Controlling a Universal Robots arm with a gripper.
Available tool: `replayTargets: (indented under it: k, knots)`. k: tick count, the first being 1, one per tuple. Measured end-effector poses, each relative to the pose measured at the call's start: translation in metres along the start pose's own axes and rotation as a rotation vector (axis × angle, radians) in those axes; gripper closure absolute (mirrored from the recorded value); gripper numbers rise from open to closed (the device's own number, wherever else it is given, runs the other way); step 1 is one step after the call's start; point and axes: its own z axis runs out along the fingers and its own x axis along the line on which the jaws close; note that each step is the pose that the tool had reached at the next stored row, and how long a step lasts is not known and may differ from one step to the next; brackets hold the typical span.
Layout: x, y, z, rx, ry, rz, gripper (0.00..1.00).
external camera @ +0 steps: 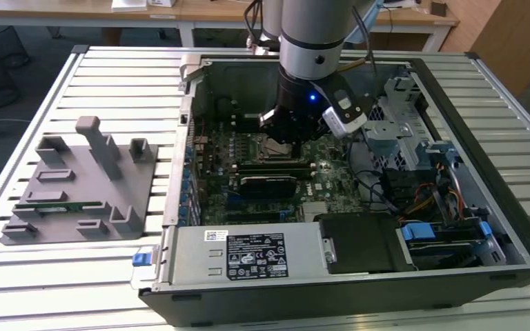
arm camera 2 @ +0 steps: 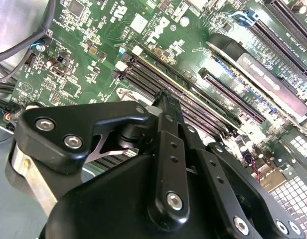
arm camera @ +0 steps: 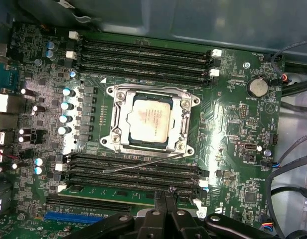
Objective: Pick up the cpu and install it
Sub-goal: 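Install the second cpu locking lever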
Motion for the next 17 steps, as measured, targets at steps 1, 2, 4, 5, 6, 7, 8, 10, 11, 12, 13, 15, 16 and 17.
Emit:
replayTargets:
  k: [1,2,4,5,6,7,8,10,11,12,13,15,16,17]
  knots:
    - [0.0006,0.0002,0.0,0.0,0.0001,0.0,0.89]
    - [0.001,0.0008,-0.0001,0.0001,0.0001,0.0,0.89]
    - [0.0032,0.0042,0.0001,-0.0003,-0.0001,0.0,0.89]
    - [0.0142,0.0056,0.0001,-0.0002,-0.0001,0.0,0.89]
    - [0.0149,0.0057,0.0,-0.0002,-0.0001,0.0,0.89]
    - [0.0151,0.0058,0.0,-0.0002,-0.0001,0.0,0.89]
    - [0.0151,0.0058,0.0,-0.0005,-0.0001,0.0,0.89]
    - [0.0151,0.0058,0.0,-0.0008,-0.0001,0.0,0.89]
    - [0.0151,0.0058,0.0,-0.0009,-0.0002,0.0,0.89]
    - [0.0151,0.0058,0.0,-0.0009,-0.0001,0.0,0.89]
    - [0.0151,0.0058,0.0,-0.0009,-0.0001,0.0,0.89]
    - [0.0152,0.0058,0.0,-0.001,-0.0002,0.0,0.89]
    - [0.0151,0.0058,0.0001,-0.001,-0.0002,0.0,0.89]
    - [0.0151,0.0058,0.0,-0.001,-0.0002,0.0,0.89]
